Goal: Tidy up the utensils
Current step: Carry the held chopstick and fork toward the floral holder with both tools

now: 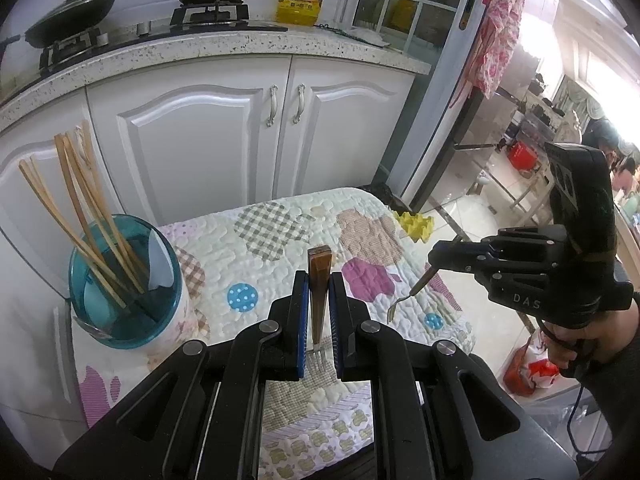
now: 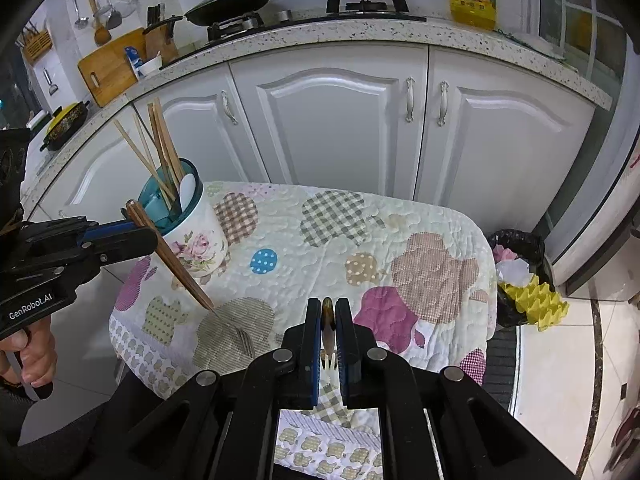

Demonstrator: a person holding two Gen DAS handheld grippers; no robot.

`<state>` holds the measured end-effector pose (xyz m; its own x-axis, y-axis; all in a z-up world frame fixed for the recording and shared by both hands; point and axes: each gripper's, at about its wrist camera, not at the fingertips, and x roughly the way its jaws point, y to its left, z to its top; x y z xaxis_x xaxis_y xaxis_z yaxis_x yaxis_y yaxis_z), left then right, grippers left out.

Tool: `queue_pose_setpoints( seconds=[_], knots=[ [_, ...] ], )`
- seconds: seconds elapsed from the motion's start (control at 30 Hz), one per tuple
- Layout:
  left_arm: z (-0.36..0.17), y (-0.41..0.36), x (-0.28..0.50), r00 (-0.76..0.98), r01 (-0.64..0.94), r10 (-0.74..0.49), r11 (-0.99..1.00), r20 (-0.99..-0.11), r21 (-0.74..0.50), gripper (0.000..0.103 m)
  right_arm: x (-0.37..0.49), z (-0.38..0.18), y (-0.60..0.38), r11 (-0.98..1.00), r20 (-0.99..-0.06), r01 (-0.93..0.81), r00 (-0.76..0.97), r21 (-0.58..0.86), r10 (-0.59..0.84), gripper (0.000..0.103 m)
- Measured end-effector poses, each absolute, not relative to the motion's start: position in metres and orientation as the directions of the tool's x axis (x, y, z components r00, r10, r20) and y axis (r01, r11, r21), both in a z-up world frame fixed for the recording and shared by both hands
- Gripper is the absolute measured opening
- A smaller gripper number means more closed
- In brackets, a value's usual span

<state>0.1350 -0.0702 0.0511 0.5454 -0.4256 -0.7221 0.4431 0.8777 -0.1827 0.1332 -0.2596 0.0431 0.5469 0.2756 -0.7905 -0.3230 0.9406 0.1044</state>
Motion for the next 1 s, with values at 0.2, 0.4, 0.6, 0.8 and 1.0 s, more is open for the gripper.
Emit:
queue_pose_setpoints(
  seconds=[0.2, 0.4, 0.6, 0.8, 1.0],
  knots=[
    [0.057, -0.065, 0.136, 0.551, 0.443, -0.430, 0.877, -0.715, -0.187, 0.008, 0.134, 0.047, -0.255, 0.939, -0.788, -0.330, 0.550, 0.096, 0.274, 0.006],
    [0.071, -0.057, 0.134, 0.564, 0.441, -0.438, 0.876, -0.700, -0.192, 0.008, 0.137, 0.051, -0.250, 0.939, -0.785, -0.330, 0.555, 0.098, 0.277, 0.006],
    [0.104, -0.034, 0.134, 0.610, 0.420, -0.434, 0.886, -0.662, -0.194, 0.008, 0.142, 0.065, -0.240, 0.931, -0.770, -0.349, 0.564, 0.104, 0.298, 0.006],
    [0.142, -0.006, 0.135, 0.656, 0.389, -0.416, 0.901, -0.630, -0.190, 0.008, 0.148, 0.080, -0.217, 0.917, -0.756, -0.387, 0.571, 0.098, 0.321, 0.006],
    [0.132, -0.004, 0.136, 0.646, 0.368, -0.388, 0.913, -0.658, -0.177, 0.008, 0.150, 0.085, -0.202, 0.905, -0.747, -0.414, 0.570, 0.099, 0.342, 0.006]
  ],
)
